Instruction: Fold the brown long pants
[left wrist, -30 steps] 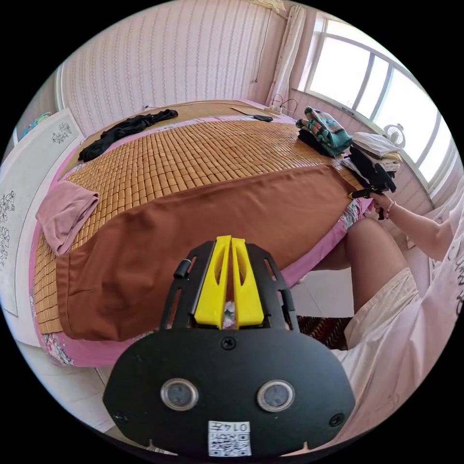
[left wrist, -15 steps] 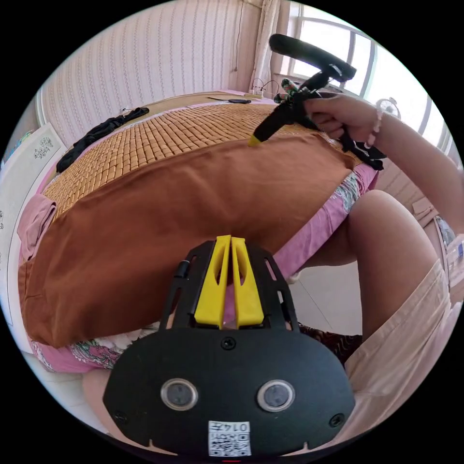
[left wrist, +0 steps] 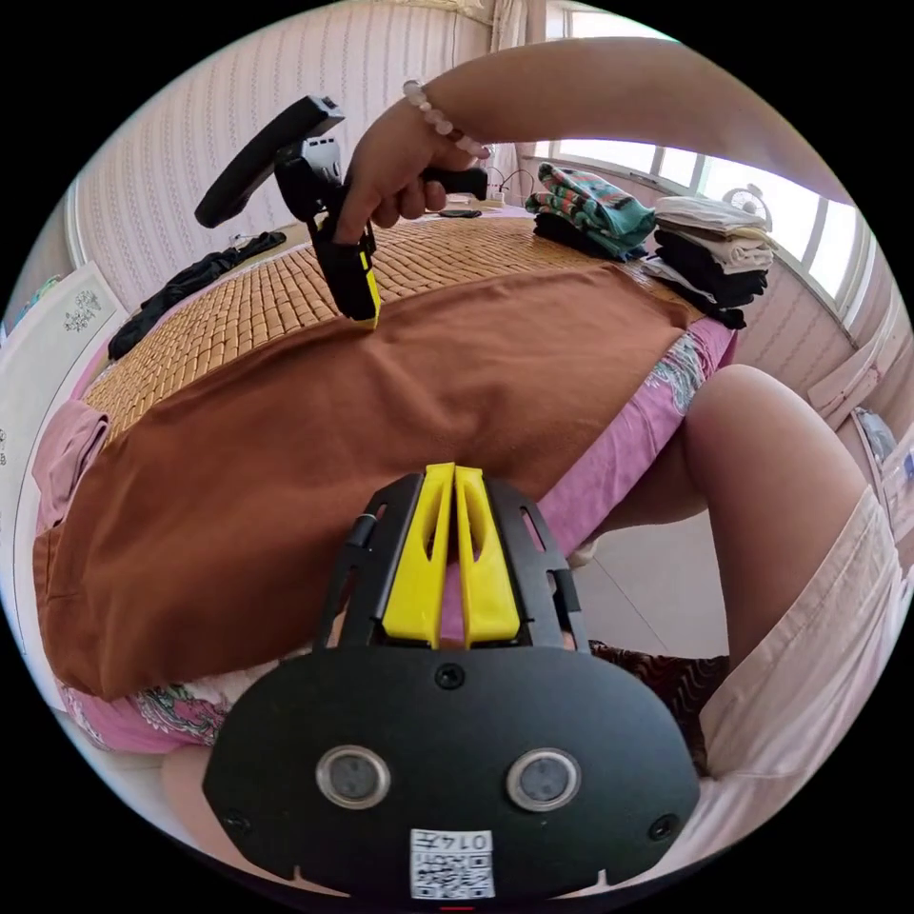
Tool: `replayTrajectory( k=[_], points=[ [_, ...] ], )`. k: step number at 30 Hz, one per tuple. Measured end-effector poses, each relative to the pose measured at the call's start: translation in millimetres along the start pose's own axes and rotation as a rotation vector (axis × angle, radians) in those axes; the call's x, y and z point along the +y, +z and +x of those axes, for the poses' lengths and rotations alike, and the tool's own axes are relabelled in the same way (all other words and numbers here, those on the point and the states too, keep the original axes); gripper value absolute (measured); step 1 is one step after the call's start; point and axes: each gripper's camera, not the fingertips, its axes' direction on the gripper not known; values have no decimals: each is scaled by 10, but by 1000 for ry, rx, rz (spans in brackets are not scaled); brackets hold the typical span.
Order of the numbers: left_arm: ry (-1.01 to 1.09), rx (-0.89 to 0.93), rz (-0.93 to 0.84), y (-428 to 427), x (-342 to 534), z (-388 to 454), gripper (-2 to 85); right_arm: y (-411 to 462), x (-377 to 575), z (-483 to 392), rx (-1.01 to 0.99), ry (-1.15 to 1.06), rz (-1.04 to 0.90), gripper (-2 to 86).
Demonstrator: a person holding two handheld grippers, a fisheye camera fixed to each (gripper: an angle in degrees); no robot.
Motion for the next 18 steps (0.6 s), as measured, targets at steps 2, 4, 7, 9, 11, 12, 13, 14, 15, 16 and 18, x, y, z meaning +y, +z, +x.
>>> replayTrajectory(
  k=[2,4,7,9,11,12,13,14,15,16,18],
  points=[
    [-34,23,3,55,8,-16,-10,-58,-270,100,-53,39,7,-3],
    [-22,17,-5,102,-13,17,-10,-69,-443,111,-59,35,-5,-3],
    [16,-1,-27,174,-81,85,-10,-118,-721,70,-30,-15,-61,-2],
    [10,36,-55,177,-170,51,-10,-141,-869,41,-11,-34,-84,-2],
    [-27,88,-80,147,-359,-68,-10,-165,-1046,25,0,-65,-114,-2],
    [-37,90,-68,136,-409,-101,-10,-170,-1086,37,-7,-64,-122,-2],
    [-47,81,-45,127,-528,-167,-10,-181,-1161,73,-27,-55,-135,-2],
    [-52,55,-33,157,-666,-234,-10,-191,-1220,117,-52,-49,-141,-3],
    [-48,40,-35,191,-741,-264,-10,-196,-1243,142,-66,-45,-140,-4],
    [-29,19,-64,308,-903,-315,-10,-204,-1273,201,-98,-35,-132,-5],
    [-3,14,-152,567,-1147,-379,-10,-209,-1290,312,-160,-10,-105,-7]
  ],
)
